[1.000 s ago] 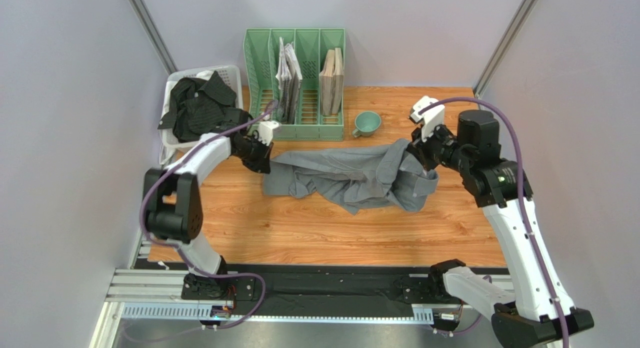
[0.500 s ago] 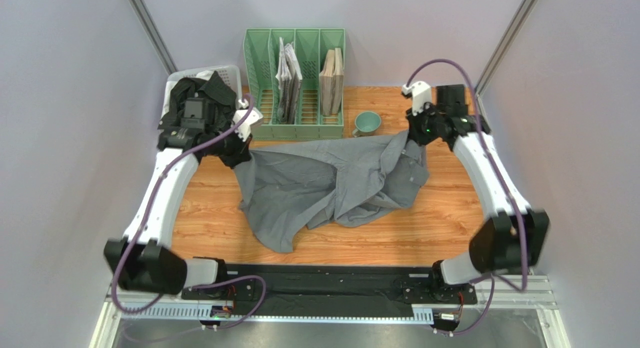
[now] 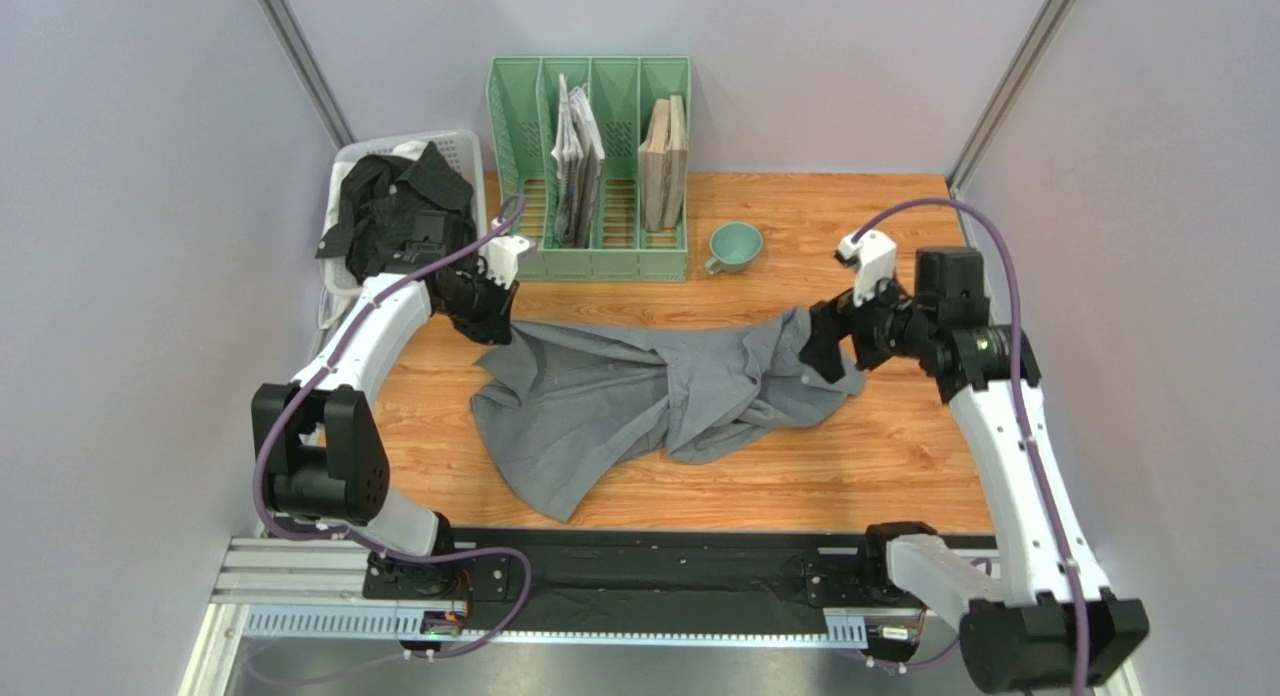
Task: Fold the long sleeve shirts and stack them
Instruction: Flatten the shirt out
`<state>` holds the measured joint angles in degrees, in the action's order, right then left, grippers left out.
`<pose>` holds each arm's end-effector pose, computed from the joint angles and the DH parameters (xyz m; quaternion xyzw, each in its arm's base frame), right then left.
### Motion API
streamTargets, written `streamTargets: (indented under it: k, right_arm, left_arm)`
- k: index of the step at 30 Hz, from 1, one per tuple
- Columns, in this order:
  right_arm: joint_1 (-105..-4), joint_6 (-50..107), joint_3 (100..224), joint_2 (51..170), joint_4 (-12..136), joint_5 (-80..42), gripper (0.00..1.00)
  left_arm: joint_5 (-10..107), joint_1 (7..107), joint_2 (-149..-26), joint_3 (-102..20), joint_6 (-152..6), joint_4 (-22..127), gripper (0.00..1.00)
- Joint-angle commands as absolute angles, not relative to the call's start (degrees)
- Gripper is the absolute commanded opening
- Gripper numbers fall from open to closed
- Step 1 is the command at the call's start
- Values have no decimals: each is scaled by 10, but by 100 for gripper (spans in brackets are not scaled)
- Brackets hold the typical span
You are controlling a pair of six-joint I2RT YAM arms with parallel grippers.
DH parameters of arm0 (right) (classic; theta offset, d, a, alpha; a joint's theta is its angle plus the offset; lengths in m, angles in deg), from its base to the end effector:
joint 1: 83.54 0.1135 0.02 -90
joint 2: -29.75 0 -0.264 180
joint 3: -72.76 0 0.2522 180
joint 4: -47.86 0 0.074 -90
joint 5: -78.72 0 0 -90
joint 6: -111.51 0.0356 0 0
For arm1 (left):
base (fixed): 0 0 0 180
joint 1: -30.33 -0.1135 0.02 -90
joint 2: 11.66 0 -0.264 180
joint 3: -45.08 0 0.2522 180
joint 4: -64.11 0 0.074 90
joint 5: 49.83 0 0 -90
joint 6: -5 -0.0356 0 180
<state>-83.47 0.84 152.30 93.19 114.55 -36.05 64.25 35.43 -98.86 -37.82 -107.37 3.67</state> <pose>0.2117 0.0152 0.3374 -0.2367 0.8915 0.1398 0.3601 0.3015 -0.0415 0.2620 0.2709 0.9162 -0.1691 0.2420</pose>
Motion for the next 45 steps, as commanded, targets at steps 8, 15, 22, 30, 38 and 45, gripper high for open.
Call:
streamTargets:
  k: [8, 15, 22, 30, 38, 45]
  right_arm:
    - [-570, 150, 1405, 937, 1103, -405, 81]
    - [-351, 96, 1367, 1027, 1021, -194, 84]
    - [-286, 41, 1324, 1100, 875, -43, 90]
    - [-285, 16, 1323, 1188, 854, -54, 48]
    - [-361, 33, 1471, 1030, 1058, -249, 0]
    - [-469, -33, 1727, 933, 1251, -369, 0]
  left_arm:
    - [656, 351, -966, -357, -1056, 58, 0]
    - [657, 351, -962, -355, -1062, 56, 0]
    - [653, 351, -964, -357, -1071, 54, 0]
    - [643, 351, -968, -351, -1079, 62, 0]
    - [641, 351, -962, -356, -1096, 65, 0]
    - [628, 351, -949, -369, -1131, 58, 0]
